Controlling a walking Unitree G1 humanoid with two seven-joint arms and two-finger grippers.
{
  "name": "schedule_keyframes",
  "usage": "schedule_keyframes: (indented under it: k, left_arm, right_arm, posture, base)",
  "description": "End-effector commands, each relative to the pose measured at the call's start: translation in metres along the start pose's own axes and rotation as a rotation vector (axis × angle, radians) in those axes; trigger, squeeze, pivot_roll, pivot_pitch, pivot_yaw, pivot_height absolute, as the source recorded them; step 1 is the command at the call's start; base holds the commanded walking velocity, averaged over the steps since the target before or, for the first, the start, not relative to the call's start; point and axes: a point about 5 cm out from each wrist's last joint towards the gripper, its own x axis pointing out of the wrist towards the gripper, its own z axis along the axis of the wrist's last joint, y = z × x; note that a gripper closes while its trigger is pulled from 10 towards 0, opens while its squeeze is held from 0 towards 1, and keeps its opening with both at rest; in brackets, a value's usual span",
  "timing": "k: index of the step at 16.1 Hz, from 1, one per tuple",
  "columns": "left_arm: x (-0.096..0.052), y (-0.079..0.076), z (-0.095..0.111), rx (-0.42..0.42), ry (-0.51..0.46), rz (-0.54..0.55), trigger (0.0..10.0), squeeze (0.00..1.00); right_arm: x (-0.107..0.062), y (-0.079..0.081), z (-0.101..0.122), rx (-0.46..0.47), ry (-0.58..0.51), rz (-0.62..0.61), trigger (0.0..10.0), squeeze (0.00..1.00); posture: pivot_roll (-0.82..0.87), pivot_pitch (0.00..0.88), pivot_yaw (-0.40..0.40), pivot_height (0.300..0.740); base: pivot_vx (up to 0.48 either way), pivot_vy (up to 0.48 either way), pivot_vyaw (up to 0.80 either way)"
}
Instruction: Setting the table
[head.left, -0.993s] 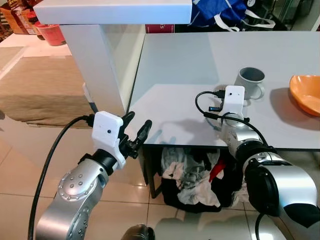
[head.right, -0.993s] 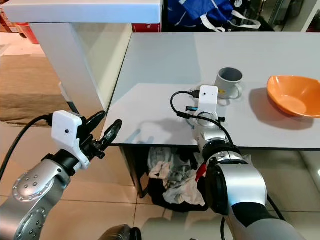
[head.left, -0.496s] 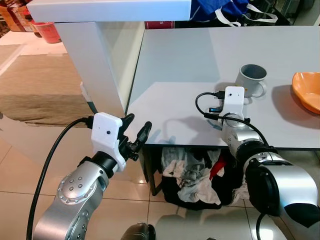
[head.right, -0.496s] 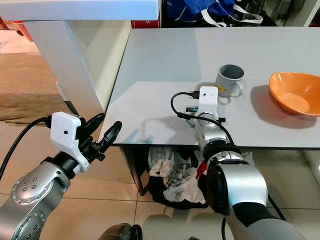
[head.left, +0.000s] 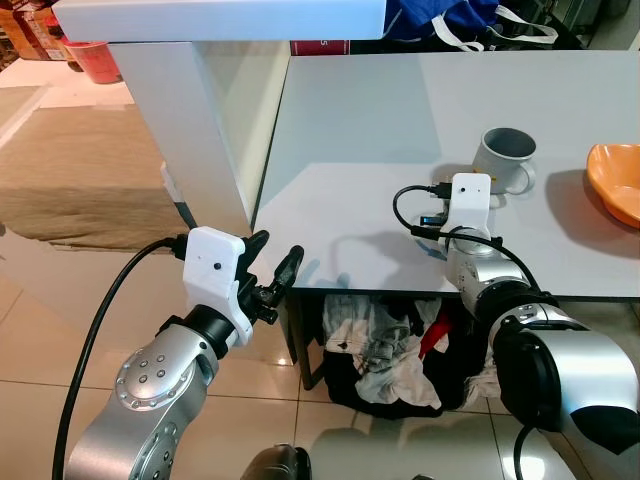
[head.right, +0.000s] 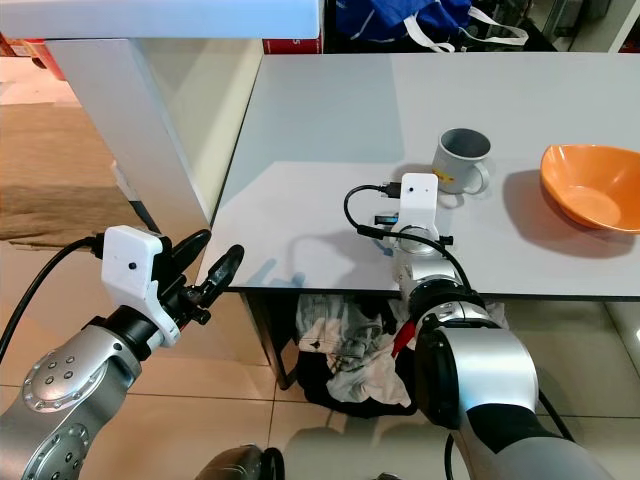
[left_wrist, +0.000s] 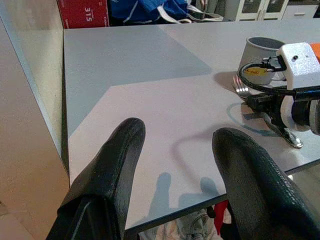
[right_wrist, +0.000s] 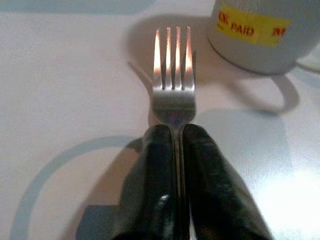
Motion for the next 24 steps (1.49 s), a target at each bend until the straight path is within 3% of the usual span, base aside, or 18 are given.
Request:
schedule_keyframes:
  k: [1,3,4,5,9,11,12,13,16,21,24]
  left_arm:
    - [-0.003,-0.001,0.002,0.005,-0.003,0.007,10.0,0.0]
    - [-0.003,-0.001,0.003,0.004,-0.002,0.006,10.0,0.0]
    - [-0.003,-0.002,0.003,0.004,-0.002,0.006,10.0,0.0]
    - [-0.003,-0.002,0.003,0.004,-0.002,0.007,10.0,0.0]
    - [-0.003,-0.002,0.003,0.002,0.0,0.007,10.0,0.0]
    - [-0.001,-0.003,0.003,-0.004,-0.002,0.006,10.0,0.0]
    - [0.0,-0.003,0.003,-0.006,-0.003,0.006,10.0,0.0]
    - [0.002,-0.003,0.002,-0.009,-0.004,0.006,10.0,0.0]
    - [0.007,-0.004,0.003,-0.016,-0.015,0.002,10.0,0.0]
    - [0.009,-0.005,0.003,-0.027,-0.024,0.0,10.0,0.0]
    - [0.012,-0.005,0.003,-0.035,-0.032,0.007,10.0,0.0]
  right_arm:
    - [0.0,0.0,-0.006,-0.001,0.04,0.003,10.0,0.71]
    - [0.0,0.0,-0.007,0.003,0.046,0.003,10.0,0.78]
    - [0.0,0.0,-0.008,0.004,0.047,0.002,10.0,0.92]
    - [0.0,0.0,-0.008,0.005,0.05,-0.001,10.0,0.98]
    - [0.0,-0.001,-0.009,0.003,0.053,-0.004,10.0,1.0]
    - [0.001,-0.004,-0.003,-0.049,0.019,-0.016,10.0,1.0]
    - [0.001,-0.004,0.002,-0.073,-0.003,-0.014,10.0,0.19]
    - [0.001,-0.003,0.007,-0.096,-0.026,-0.009,10.0,0.0]
    - [0.001,0.002,0.019,-0.155,-0.086,0.009,10.0,0.0]
    - [0.001,0.002,0.025,-0.172,-0.108,0.018,10.0,0.0]
    - [-0.001,0.01,0.047,-0.213,-0.211,0.041,10.0,0.0]
  posture:
    - [0.24,0.131,0.083,0.74]
    - [0.24,0.132,0.083,0.74]
    - [0.25,0.133,0.083,0.74]
    - [0.25,0.134,0.083,0.74]
    - [0.25,0.137,0.083,0.74]
    - [0.24,0.133,0.079,0.74]
    - [0.23,0.131,0.077,0.74]
    - [0.22,0.127,0.075,0.74]
    - [0.2,0.123,0.073,0.74]
    - [0.2,0.114,0.067,0.74]
    - [0.19,0.108,0.061,0.74]
  base:
    - [0.0,0.0,0.0]
    - [0.0,0.0,0.0]
    - [0.0,0.0,0.0]
    - [0.0,0.0,0.0]
    - [0.0,0.0,0.0]
    - [0.0,0.0,0.0]
    - [0.0,0.0,0.0]
    - [0.0,0.0,0.0]
    - [0.0,0.0,0.0]
    - [0.0,0.0,0.0]
    - [0.0,0.0,0.0]
